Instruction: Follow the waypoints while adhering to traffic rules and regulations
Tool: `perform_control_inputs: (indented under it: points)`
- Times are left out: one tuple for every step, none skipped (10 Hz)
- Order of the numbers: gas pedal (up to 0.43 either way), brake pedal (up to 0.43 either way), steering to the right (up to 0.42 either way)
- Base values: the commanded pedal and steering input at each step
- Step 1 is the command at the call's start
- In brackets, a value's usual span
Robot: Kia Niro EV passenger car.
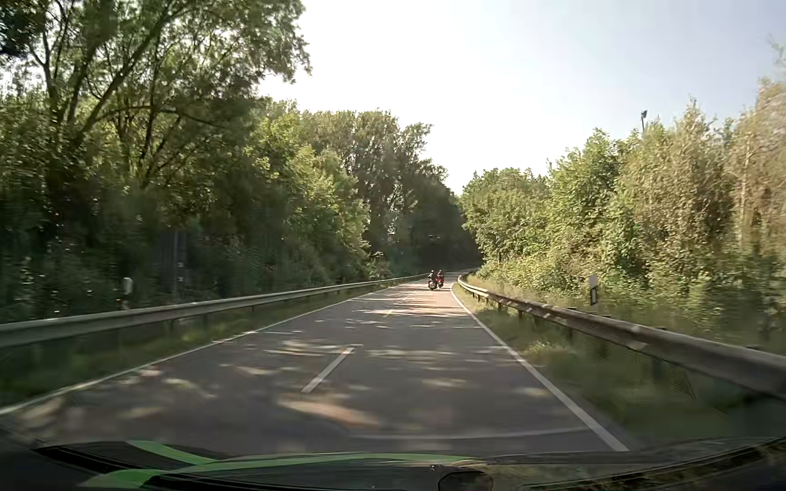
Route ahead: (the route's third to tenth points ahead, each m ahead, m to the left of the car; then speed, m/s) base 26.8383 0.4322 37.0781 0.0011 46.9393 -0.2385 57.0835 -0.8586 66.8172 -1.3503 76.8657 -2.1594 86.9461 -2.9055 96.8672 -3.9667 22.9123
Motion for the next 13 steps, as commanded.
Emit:
perform_control_inputs:
  points:
    - [0.28, 0.0, 0.001]
    - [0.287, 0.0, 0.0]
    - [0.287, 0.0, 0.001]
    - [0.287, 0.0, 0.001]
    - [0.287, 0.0, 0.002]
    - [0.299, 0.0, 0.002]
    - [0.299, 0.0, 0.004]
    - [0.299, 0.0, 0.005]
    - [0.299, 0.0, 0.006]
    - [0.299, 0.0, 0.006]
    - [0.299, 0.0, 0.006]
    - [0.299, 0.0, 0.005]
    - [0.299, 0.0, 0.006]
